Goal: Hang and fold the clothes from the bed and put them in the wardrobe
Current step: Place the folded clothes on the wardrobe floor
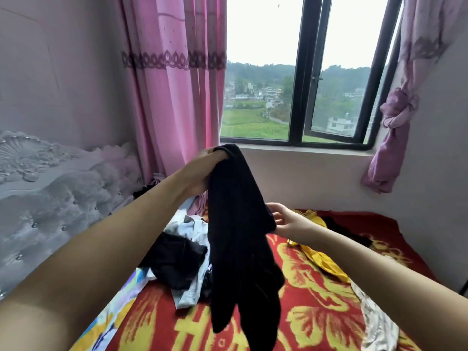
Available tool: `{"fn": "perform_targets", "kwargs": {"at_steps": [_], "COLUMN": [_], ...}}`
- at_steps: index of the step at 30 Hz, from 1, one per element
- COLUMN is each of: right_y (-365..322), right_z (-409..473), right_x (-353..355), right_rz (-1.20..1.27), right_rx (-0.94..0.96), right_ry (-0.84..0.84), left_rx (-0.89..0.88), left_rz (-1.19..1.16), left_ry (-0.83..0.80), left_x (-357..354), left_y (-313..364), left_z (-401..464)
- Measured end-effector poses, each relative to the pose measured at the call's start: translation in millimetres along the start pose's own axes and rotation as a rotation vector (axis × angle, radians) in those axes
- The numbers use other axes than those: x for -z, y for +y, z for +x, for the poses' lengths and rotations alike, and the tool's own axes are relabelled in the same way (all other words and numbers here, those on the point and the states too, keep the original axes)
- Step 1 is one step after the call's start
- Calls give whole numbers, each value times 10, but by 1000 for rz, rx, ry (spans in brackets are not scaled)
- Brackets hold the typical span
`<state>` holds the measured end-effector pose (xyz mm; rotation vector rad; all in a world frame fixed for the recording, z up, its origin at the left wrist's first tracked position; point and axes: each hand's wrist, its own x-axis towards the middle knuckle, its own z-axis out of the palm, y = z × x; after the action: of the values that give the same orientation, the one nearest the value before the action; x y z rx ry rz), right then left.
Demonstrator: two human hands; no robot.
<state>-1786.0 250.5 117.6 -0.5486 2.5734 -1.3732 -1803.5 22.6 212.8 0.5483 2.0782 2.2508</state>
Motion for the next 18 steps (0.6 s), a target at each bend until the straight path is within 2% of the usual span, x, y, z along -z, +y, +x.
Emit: {"fn": "perform_targets", "kwargs": {"at_steps": [3, 5, 9, 12, 13, 16, 18], "right_y": [-297, -451, -571, -589, -604, -682, -731], "right_z": [27, 43, 15, -22, -1, 180, 293], "right_x": [-187, -257, -326, -450, -507, -614, -597], "right_rz": [88, 81, -116, -14, 24, 22, 56], "right_rx": [156, 180, 126, 97, 115, 193, 184], "right_ry": [62, 37, -190, -301, -256, 104, 243], "left_rx": [14, 7, -39, -68, -71, -65, -42], "left_rz": [122, 170, 115, 17, 12, 85, 154], "left_ry": [-24, 30, 260, 360, 360, 305, 303], "left_x": [23, 98, 274, 338, 338, 347, 398], "left_y": [-7, -30, -44, -16, -9, -2, 12], "left_z": [-64, -92, -106, -123, -134, -136, -132]}}
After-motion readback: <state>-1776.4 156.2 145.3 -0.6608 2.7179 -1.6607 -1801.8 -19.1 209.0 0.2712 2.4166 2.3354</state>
